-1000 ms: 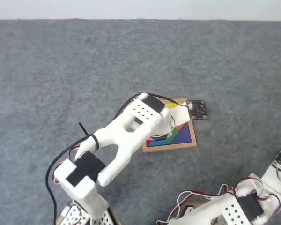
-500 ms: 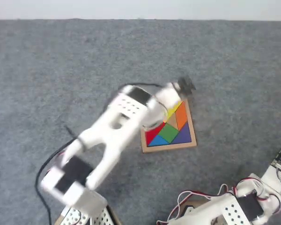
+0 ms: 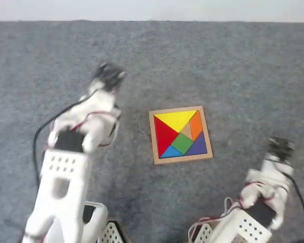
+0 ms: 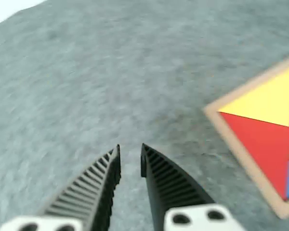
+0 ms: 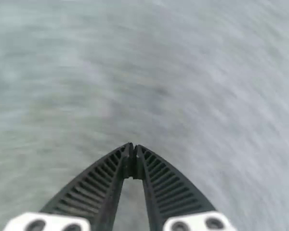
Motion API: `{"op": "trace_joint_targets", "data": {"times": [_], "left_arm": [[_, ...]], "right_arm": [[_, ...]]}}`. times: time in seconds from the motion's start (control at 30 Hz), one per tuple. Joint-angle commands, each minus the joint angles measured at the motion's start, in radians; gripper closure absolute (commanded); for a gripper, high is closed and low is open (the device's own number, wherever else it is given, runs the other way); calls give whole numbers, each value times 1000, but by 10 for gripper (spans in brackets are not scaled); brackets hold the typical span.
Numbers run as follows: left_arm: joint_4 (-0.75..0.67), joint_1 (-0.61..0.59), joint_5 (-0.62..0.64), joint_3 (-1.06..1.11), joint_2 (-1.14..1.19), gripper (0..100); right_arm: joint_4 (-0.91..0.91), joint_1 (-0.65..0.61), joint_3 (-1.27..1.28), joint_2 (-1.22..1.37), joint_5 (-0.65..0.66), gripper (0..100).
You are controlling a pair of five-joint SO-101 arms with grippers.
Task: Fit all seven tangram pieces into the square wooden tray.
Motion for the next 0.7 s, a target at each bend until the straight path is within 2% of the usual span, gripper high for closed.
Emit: {"op": "trace_joint_targets", "data": {"times": [0.0, 0.13, 0.33, 0.67], "left_arm": [[-127, -94, 11, 240, -279, 934], [-169, -132, 11, 418, -456, 934], [-229, -138, 14, 656, -686, 934], [-164, -117, 20, 822, -1013, 934]], "right_arm": [[1, -234, -5, -21, -23, 991], [7, -312, -3, -22, -77, 991], [30, -315, 9, -22, -80, 991], [42, -315, 9, -22, -81, 991]]}}
